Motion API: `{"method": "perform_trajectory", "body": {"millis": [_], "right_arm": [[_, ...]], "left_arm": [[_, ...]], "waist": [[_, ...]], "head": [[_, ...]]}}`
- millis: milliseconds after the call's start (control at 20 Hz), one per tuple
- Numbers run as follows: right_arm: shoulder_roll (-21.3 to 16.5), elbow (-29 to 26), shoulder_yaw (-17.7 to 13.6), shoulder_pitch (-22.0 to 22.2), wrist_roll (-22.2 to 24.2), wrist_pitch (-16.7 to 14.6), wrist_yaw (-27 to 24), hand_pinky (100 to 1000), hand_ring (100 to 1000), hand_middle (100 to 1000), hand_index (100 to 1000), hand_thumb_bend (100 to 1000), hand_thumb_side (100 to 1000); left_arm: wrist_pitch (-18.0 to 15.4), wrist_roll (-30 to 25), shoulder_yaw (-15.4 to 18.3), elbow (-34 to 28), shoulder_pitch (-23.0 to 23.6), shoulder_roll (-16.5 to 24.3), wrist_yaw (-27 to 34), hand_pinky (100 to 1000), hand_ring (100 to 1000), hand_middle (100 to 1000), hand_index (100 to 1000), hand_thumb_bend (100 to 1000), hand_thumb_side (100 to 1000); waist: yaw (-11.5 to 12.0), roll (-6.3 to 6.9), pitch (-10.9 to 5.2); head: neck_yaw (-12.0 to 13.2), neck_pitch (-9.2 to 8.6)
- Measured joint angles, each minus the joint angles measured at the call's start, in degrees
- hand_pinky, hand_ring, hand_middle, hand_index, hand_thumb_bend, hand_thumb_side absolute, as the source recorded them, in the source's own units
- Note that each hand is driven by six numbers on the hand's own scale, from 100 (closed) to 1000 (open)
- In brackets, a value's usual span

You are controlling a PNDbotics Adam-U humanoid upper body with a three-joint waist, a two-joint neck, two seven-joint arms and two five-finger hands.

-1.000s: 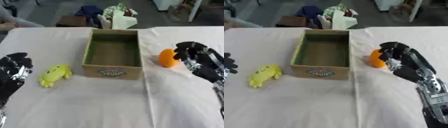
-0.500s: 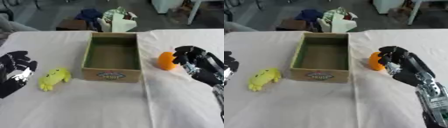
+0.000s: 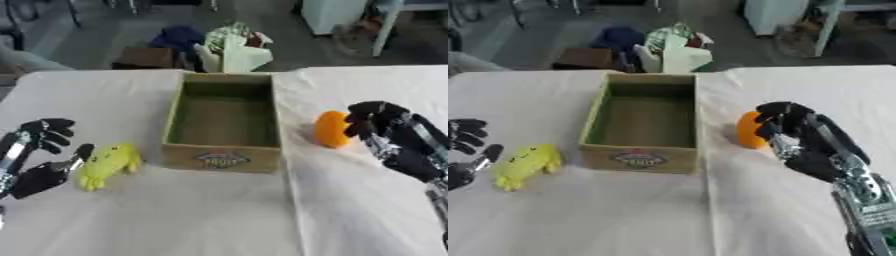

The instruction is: Pick up objects on the table and place them in the box.

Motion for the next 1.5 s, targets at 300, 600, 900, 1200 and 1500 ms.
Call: {"method": "perform_trajectory", "body": {"millis": [300,600,900,1200,1500], "right_arm": [[0.0,0.0,0.0,0.0,0.2,-0.1,0.0,638,606,631,781,100,405],[0.0,0.0,0.1,0.0,0.4,-0.1,0.0,638,606,631,781,100,405],[0.0,0.0,0.1,0.0,0.5,-0.1,0.0,638,606,630,781,100,404],[0.0,0.0,0.1,0.0,0.6,-0.1,0.0,638,605,630,781,100,403],[0.0,0.0,0.2,0.0,0.6,-0.1,0.0,638,605,629,781,100,404]], "left_arm": [[0.8,-1.8,-1.6,4.4,-2.0,0.3,-3.2,649,676,677,818,542,498],[0.9,-2.7,-2.3,6.8,-2.6,0.3,-4.7,651,678,679,818,563,493],[0.8,-3.3,-2.9,8.0,-3.3,0.3,-6.0,651,675,675,817,563,488],[1.1,-3.0,-3.2,8.8,-4.2,0.1,-8.3,654,675,674,814,542,476],[2.5,-1.4,-4.4,11.3,-7.0,-0.4,-13.5,659,673,674,811,523,456]], "waist": [[-0.1,-0.02,-0.03],[-0.2,0.02,-0.06],[-0.2,0.06,-0.14],[-0.2,0.06,-0.25],[-0.2,0.07,-0.31]], "head": [[0.2,-0.32],[0.5,-0.33],[0.7,0.62],[0.7,2.09],[0.6,2.9]]}}
